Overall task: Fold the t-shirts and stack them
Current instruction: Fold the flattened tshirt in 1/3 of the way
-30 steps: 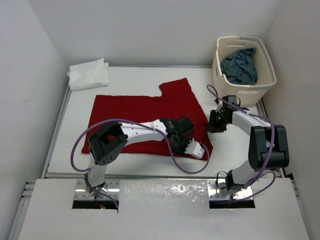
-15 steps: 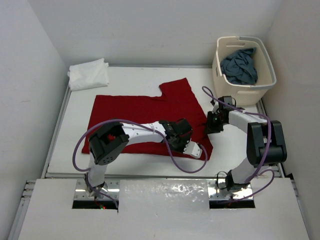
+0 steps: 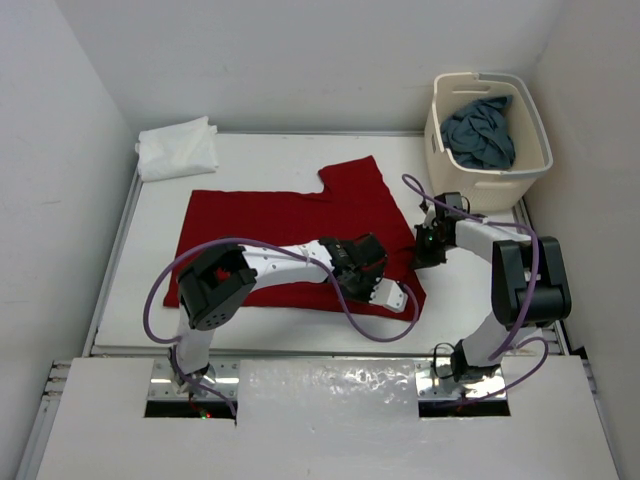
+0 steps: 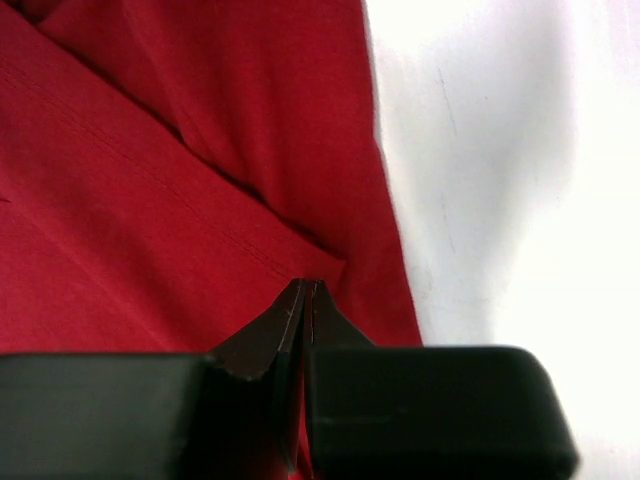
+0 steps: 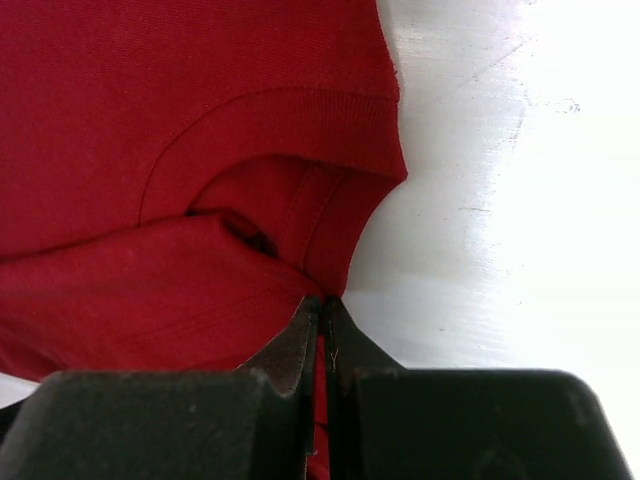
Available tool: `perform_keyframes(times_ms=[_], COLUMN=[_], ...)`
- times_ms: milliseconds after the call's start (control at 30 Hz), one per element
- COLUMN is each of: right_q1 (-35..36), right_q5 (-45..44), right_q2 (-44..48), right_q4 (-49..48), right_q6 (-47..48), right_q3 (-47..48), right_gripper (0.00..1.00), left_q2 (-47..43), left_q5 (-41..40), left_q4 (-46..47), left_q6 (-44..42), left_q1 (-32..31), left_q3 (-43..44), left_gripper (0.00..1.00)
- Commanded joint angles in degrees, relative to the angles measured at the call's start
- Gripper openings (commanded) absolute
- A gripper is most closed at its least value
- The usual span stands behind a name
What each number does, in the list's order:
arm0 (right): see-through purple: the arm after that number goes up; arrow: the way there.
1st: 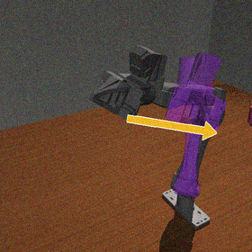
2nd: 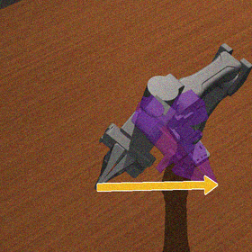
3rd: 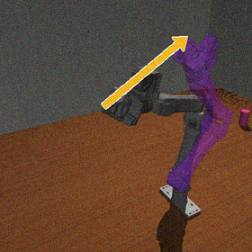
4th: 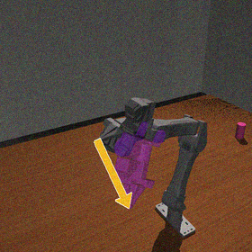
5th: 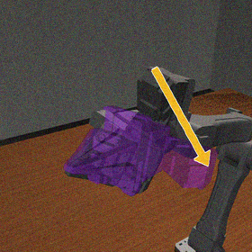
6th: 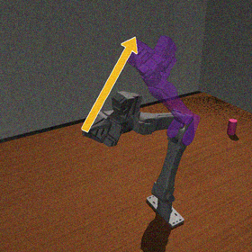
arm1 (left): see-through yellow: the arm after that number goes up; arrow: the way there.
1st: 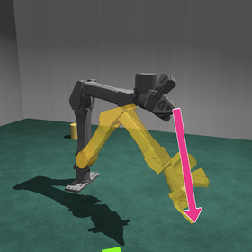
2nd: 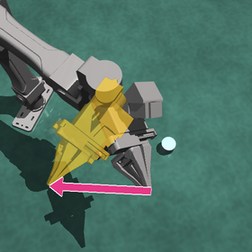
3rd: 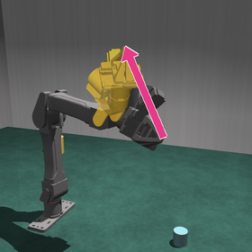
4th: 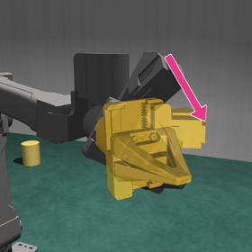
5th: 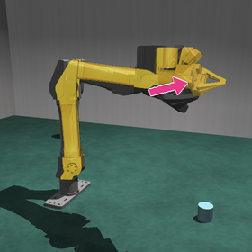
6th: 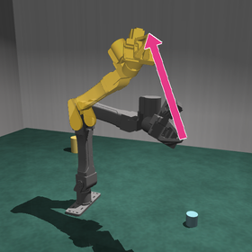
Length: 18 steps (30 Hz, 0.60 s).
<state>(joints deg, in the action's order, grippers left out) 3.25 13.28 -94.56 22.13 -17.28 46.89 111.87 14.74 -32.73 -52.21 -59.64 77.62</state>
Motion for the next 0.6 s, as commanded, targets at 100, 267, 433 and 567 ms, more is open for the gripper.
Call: perform_keyframes(times_ms=[100, 267, 433, 567], right_q1=[0.5, 0.7, 0.9, 0.9], right_q5=[-3.0, -2.6, -2.6, -2.4], right_q2=[2.4, 2.5, 2.7, 2.7], right_q4=[2.0, 2.1, 2.1, 2.0], right_q6=[2.1, 1.8, 1.6, 1.6], right_q3=[3.2, 3.6, 3.4, 3.4], right_gripper=[0.0, 0.0, 0.0, 0.0], left_q2=[-0.3, -0.1, 0.8, 1.0], left_q5=[3.8, 3.1, 0.6, -0.8], left_q4=[-3.8, 0.7, 2.3, 3.9], left_q6=[-3.3, -3.1, -4.2, -4.1], left_q1=[0.1, -0.1, -0.4, -0.4], left_q3=[1.6, 0.2, -1.8, -2.2], left_gripper=[0.15, 0.43, 0.4, 0.34])
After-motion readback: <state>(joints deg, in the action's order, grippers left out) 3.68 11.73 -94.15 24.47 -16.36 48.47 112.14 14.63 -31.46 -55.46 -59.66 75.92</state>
